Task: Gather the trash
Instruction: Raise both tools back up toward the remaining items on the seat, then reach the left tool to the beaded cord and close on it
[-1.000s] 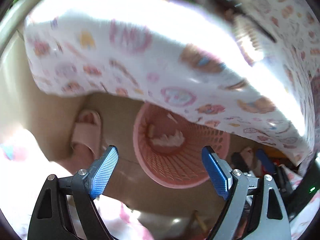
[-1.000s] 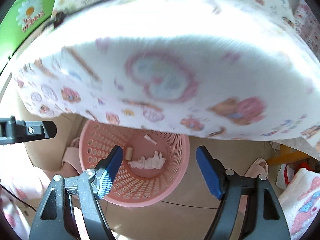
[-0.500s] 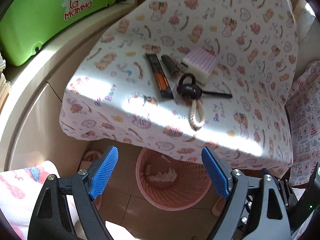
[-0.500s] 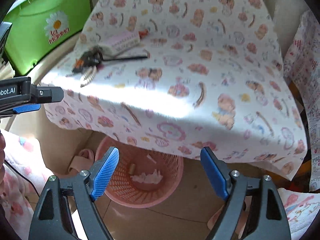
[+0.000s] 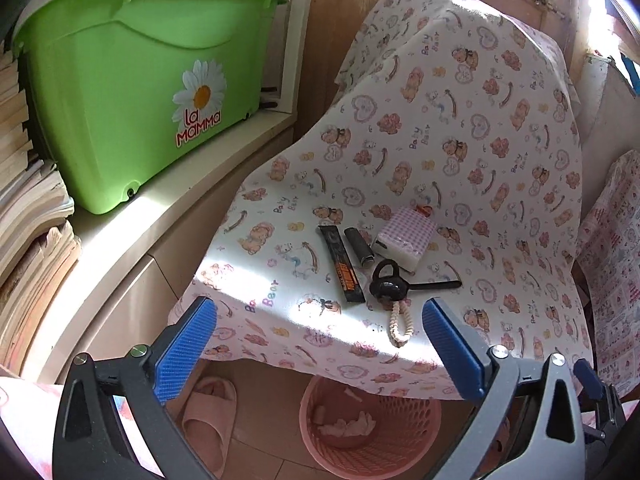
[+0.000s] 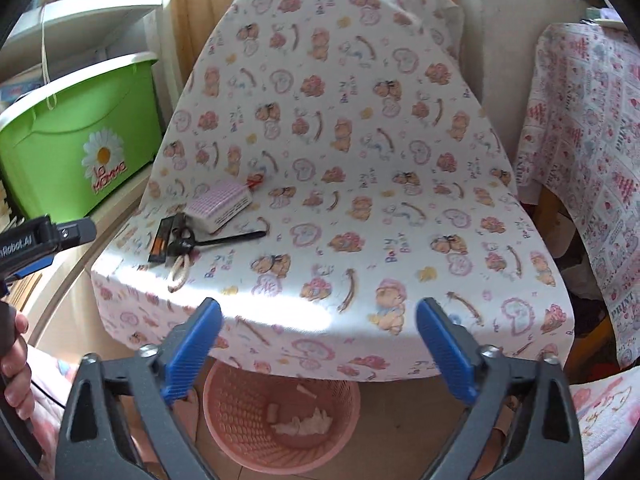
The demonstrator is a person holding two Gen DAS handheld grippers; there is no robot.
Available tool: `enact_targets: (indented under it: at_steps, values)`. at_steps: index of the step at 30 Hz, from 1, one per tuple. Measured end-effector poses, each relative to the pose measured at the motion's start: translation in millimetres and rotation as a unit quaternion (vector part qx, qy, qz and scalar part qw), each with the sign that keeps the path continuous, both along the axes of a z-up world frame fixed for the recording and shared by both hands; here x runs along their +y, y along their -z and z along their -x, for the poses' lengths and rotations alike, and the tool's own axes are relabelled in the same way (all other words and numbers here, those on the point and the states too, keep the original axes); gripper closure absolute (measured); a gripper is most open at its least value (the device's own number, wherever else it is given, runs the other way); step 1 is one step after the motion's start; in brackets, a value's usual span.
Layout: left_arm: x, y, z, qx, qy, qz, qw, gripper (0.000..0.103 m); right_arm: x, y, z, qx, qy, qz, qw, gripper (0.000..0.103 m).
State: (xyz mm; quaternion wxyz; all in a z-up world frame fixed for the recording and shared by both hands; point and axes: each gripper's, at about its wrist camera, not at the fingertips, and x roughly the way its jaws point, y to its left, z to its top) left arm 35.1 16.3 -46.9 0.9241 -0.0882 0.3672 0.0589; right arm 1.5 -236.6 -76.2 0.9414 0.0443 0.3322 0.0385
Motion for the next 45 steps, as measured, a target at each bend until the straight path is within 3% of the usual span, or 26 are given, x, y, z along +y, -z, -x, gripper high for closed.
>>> enact_targets:
  at_steps: [4, 10, 16, 18, 22, 26, 29, 31, 33, 36, 38, 39, 40, 42, 45]
  values:
    - [-2, -2, 1, -0.011, -0.012, -0.029, 0.9994, 0.001, -6, 0, -1, -0.004, 0.013, -0.003, 1.000, 0.000]
    - [9, 5, -1, -0.036, -0.017, 0.004, 0.9992, 0.001, 1, -6, 4, -0.031, 0.010, 0.032, 0.999, 0.000]
    - [7, 8, -5, -0.056, -0.034, -0.014, 0.9978, 0.001, 16, -4, 4, -0.034, -0.011, 0.063, 0.997, 0.000]
    - [5, 13, -8, -0.045, -0.018, -0.008, 0.9988, 0.001, 19, -1, 2, -0.027, -0.014, 0.071, 0.997, 0.000]
    - [-2, 34, -23, 0.017, 0.035, 0.017, 0.9991, 0.001, 20, 1, 0, -0.029, -0.009, 0.083, 0.996, 0.000]
    - [-27, 44, -27, 0.025, 0.084, 0.005, 0.9961, 0.003, 18, 1, -2, -0.026, -0.007, 0.084, 0.996, 0.000]
    - [-49, 50, -34, 0.038, 0.119, -0.014, 0.9920, 0.017, 14, 5, -6, -0.016, -0.001, 0.083, 0.996, 0.000]
    - [-63, 57, -42, 0.056, 0.133, -0.040, 0.9887, 0.037, 10, 7, -9, -0.005, 0.004, 0.082, 0.997, 0.000]
    - [-72, 65, -48, 0.063, 0.142, -0.056, 0.9862, 0.048, 5, 9, -13, 0.003, 0.008, 0.076, 0.997, 0.000]
    - [-77, 70, -49, 0.058, 0.141, -0.065, 0.9862, 0.056, -2, 8, -15, 0.006, 0.020, 0.062, 0.998, 0.000]
    - [-78, 70, -49, 0.052, 0.139, -0.061, 0.9871, 0.072, -5, 7, -16, 0.006, 0.025, 0.056, 0.998, 0.000]
    - [-78, 70, -49, 0.049, 0.139, -0.059, 0.9873, 0.088, -7, 6, -17, 0.007, 0.028, 0.054, 0.998, 0.000]
    - [-78, 70, -49, 0.047, 0.141, -0.059, 0.9871, 0.095, -9, 6, -18, 0.008, 0.031, 0.050, 0.998, 0.000]
    - [-74, 68, -47, 0.041, 0.142, -0.040, 0.9881, 0.096, -12, 6, -20, 0.013, 0.035, 0.043, 0.998, 0.000]
    - [-68, 56, -42, 0.016, 0.157, 0.019, 0.9872, 0.098, -18, 7, -21, 0.021, 0.044, 0.024, 0.999, 0.000]
